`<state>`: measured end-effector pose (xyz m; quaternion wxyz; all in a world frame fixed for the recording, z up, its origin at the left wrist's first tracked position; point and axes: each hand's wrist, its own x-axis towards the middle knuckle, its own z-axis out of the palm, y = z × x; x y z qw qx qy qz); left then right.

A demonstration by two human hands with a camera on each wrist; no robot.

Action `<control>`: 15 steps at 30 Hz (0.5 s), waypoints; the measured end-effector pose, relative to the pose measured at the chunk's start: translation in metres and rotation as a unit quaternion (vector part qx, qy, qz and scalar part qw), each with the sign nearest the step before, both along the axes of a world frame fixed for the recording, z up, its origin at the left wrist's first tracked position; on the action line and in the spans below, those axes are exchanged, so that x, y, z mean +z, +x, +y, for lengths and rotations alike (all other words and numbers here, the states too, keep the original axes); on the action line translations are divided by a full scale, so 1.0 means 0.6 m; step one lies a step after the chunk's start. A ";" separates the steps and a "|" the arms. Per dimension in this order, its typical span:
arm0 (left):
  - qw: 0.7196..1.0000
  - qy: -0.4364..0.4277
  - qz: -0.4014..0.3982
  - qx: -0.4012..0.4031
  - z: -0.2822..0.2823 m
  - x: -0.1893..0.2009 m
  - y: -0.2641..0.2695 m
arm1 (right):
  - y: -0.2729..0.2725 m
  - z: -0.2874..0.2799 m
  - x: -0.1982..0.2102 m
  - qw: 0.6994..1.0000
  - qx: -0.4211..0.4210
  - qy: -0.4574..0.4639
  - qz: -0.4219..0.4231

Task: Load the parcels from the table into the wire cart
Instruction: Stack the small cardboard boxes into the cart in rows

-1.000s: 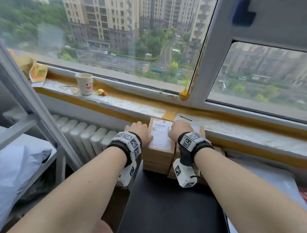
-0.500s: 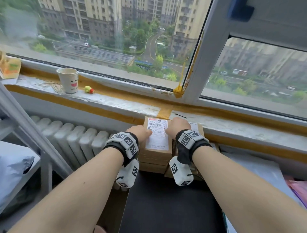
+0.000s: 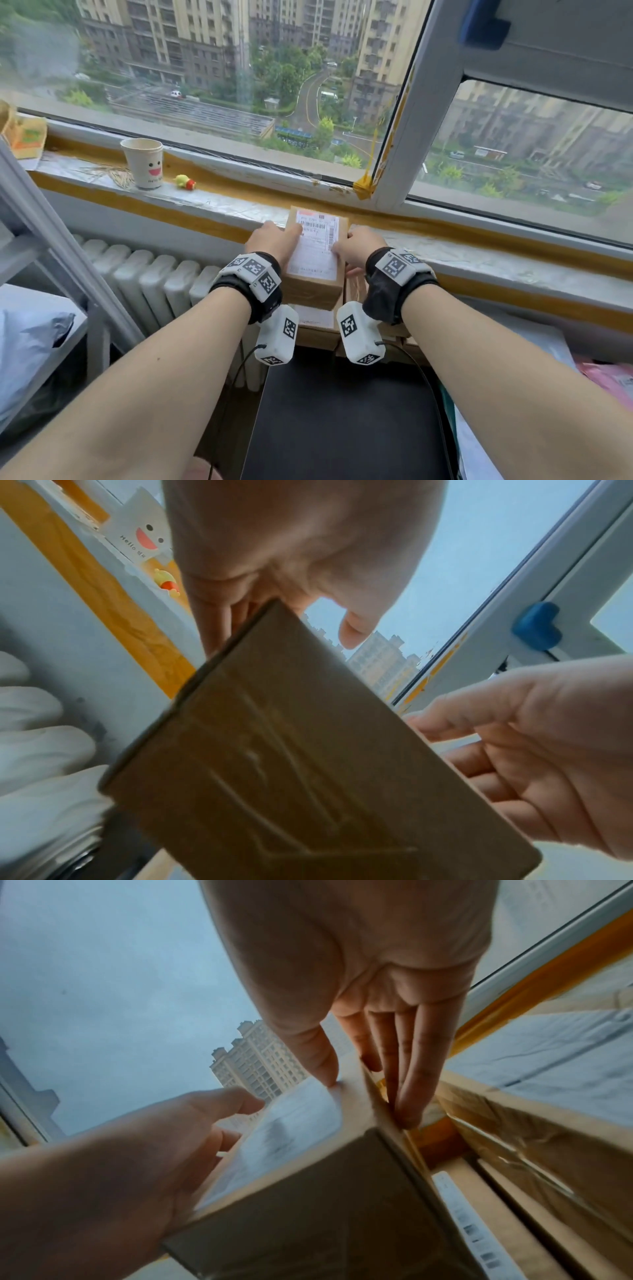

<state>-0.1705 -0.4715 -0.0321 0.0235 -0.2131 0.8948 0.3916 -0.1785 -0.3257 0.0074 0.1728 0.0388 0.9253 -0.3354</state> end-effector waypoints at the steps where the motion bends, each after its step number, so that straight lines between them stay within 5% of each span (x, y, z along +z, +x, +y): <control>1: 1.000 -0.001 0.020 0.011 0.000 0.006 0.000 | 0.004 0.002 0.007 1.000 -0.005 -0.021 0.008; 9: 0.993 0.032 0.111 0.020 0.050 0.052 0.043 | 0.064 0.059 0.058 0.989 -0.045 -0.100 0.101; 15: 0.993 -0.017 0.108 -0.036 0.128 0.093 0.098 | 0.131 0.134 0.084 0.983 -0.064 -0.094 0.146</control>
